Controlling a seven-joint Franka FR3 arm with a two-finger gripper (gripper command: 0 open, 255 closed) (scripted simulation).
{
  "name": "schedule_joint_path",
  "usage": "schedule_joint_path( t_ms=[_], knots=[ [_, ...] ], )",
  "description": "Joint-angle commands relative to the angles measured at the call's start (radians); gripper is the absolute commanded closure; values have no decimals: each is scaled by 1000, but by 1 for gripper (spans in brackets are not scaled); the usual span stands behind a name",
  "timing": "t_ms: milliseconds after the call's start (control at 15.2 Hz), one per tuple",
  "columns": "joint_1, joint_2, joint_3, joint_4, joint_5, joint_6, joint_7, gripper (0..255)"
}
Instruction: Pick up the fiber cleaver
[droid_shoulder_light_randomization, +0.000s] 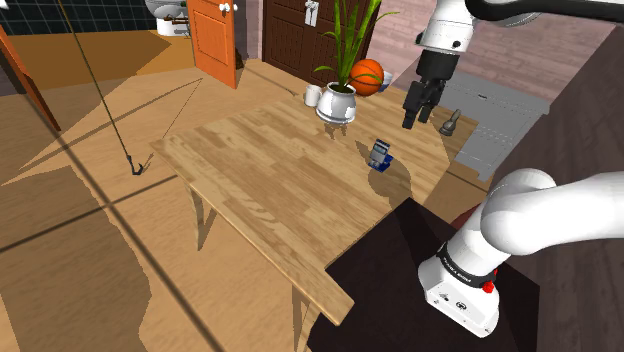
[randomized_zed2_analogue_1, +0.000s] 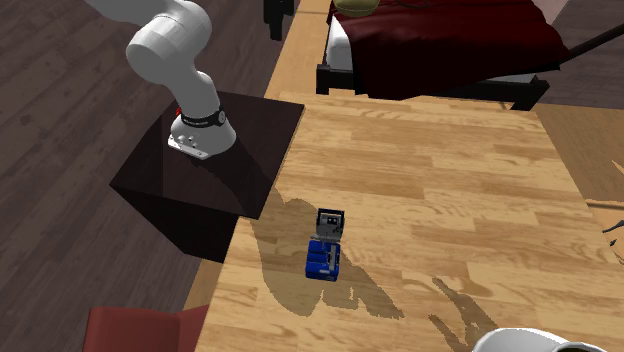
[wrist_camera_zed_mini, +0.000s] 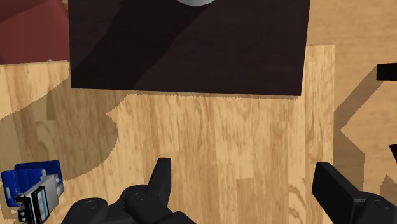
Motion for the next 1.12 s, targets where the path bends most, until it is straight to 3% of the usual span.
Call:
schedule_joint_path(
  t_ms=[0,528,1056],
  knots=[
    [0,0,0,0,0,0,0,0],
    [-48,136,-90,-84,-120,247,-125,0],
    [-89,356,-184,-82,-208,506,-233,0]
  ],
)
